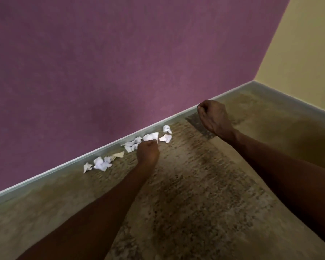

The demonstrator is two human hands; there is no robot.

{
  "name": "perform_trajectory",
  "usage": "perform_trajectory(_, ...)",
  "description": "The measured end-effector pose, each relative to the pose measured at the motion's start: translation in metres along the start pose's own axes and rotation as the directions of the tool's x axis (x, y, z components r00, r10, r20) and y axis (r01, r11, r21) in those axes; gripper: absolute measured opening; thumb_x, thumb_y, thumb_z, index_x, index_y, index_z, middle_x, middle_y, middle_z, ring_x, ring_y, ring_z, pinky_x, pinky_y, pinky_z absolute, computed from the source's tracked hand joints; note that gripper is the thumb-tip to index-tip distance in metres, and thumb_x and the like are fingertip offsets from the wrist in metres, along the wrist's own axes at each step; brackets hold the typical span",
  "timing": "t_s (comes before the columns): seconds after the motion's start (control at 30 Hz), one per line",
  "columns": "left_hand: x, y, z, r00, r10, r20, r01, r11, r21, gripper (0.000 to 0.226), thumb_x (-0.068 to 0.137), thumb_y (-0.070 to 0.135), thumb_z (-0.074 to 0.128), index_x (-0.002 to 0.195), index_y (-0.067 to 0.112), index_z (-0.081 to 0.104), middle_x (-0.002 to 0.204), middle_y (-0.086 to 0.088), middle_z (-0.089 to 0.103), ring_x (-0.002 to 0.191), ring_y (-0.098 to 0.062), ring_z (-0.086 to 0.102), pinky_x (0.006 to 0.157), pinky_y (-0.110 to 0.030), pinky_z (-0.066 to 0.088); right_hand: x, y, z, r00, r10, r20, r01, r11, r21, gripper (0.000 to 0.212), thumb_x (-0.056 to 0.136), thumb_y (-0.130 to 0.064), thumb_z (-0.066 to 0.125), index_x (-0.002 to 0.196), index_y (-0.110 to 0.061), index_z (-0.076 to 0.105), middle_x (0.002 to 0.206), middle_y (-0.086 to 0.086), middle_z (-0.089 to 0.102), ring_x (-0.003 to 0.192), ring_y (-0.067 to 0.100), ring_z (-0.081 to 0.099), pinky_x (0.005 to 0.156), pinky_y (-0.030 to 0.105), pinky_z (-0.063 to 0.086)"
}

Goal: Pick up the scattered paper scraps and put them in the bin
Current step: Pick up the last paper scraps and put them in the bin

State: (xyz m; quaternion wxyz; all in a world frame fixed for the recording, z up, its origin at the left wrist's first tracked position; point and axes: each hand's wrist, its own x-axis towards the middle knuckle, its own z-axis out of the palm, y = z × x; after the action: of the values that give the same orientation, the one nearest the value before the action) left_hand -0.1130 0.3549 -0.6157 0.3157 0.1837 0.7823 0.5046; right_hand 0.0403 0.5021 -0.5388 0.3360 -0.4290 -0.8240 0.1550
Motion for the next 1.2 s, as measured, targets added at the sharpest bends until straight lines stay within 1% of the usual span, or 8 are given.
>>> perform_trajectory(0.13,0.017,-0.046,-0.06,0.911,0.18,-0.372,-0.073,0.956,0.282,0.029,0.084,0.003,0.056,0.112,0.002,0.064,0.114,-0.019,0.065,0.108,-0.035,0.059,0.091,-0.037,0.045,-0.001,0.002,0.047,0.976,0.068,0.206,-0.069,0.998,0.001,0.032,0.091,-0.026,0.058,0.113,-0.004,0.066,0.11,0.017,0.069,0.103,0.031,0.063,0.088,0.03,0.045)
perform_trajectory(0.23,0.032,-0.082,-0.094,0.832,0.26,-0.49,-0.013,0.892,0.452,0.054,0.081,0.02,0.067,0.126,-0.002,0.048,0.13,-0.027,0.046,0.123,-0.041,0.041,0.104,-0.046,0.031,-0.007,0.008,0.082,0.901,0.12,0.418,-0.123,0.992,-0.018,0.067,0.086,-0.038,0.068,0.139,-0.002,0.044,0.139,0.019,0.051,0.127,0.031,0.05,0.1,0.031,0.039)
perform_trajectory(0.37,0.057,-0.117,-0.123,0.864,0.149,-0.48,0.137,0.849,0.51,0.119,0.066,0.064,0.075,0.146,-0.004,0.017,0.151,-0.032,0.017,0.142,-0.045,0.01,0.116,-0.052,0.008,-0.01,0.022,0.13,0.822,0.18,0.539,-0.257,0.964,0.069,0.119,0.063,-0.053,0.084,0.151,-0.005,0.018,0.153,0.014,0.033,0.139,0.028,0.036,0.112,0.038,0.034)
perform_trajectory(0.57,0.084,-0.141,-0.123,0.861,0.177,-0.477,0.147,0.81,0.567,0.136,0.05,0.095,0.053,0.149,0.008,0.017,0.157,-0.024,0.015,0.146,-0.037,0.007,0.118,-0.048,0.005,-0.007,0.028,0.198,0.851,0.19,0.49,-0.222,0.975,0.008,0.14,0.044,-0.078,0.077,0.151,-0.013,0.015,0.156,0.014,0.021,0.146,0.03,0.016,0.118,0.048,0.02)
perform_trajectory(0.67,0.084,-0.144,-0.119,0.791,0.275,-0.546,0.089,0.832,0.547,0.122,0.053,0.088,0.061,0.141,0.009,0.033,0.15,-0.021,0.031,0.141,-0.036,0.021,0.116,-0.047,0.017,-0.012,0.021,0.224,0.926,0.128,0.356,-0.189,0.971,0.144,0.134,0.033,-0.091,0.068,0.136,-0.01,0.038,0.134,0.009,0.044,0.126,0.024,0.041,0.108,0.044,0.037)
perform_trajectory(0.83,0.085,-0.146,-0.113,0.768,0.4,-0.5,-0.021,0.796,0.605,0.091,0.069,0.074,0.062,0.134,0.013,0.041,0.138,-0.014,0.044,0.13,-0.031,0.037,0.11,-0.042,0.031,-0.034,-0.019,0.257,0.969,-0.038,0.243,-0.015,0.977,0.213,0.105,0.046,-0.085,0.066,0.126,-0.021,0.047,0.124,0.002,0.047,0.116,0.02,0.045,0.102,0.04,0.039)
perform_trajectory(1.0,0.082,-0.144,-0.108,0.8,0.535,-0.272,-0.288,0.74,0.608,0.061,0.09,0.045,0.057,0.141,0.017,0.038,0.137,-0.008,0.044,0.125,-0.023,0.043,0.1,-0.042,0.045,-0.055,-0.052,0.276,0.958,-0.137,0.253,0.119,0.989,0.085,0.08,0.056,-0.086,0.057,0.119,-0.037,0.051,0.124,0.004,0.045,0.112,0.028,0.047,0.099,0.046,0.039)
perform_trajectory(1.2,0.088,-0.144,-0.109,0.761,0.648,-0.004,-0.486,0.574,0.659,0.051,0.097,0.02,0.048,0.147,0.015,0.035,0.145,-0.009,0.041,0.13,-0.022,0.037,0.109,-0.035,0.033,-0.069,-0.071,0.29,0.944,-0.222,0.243,0.256,0.96,-0.117,0.051,0.08,-0.071,0.046,0.118,-0.038,0.056,0.124,0.007,0.049,0.108,0.031,0.047,0.094,0.048,0.037)
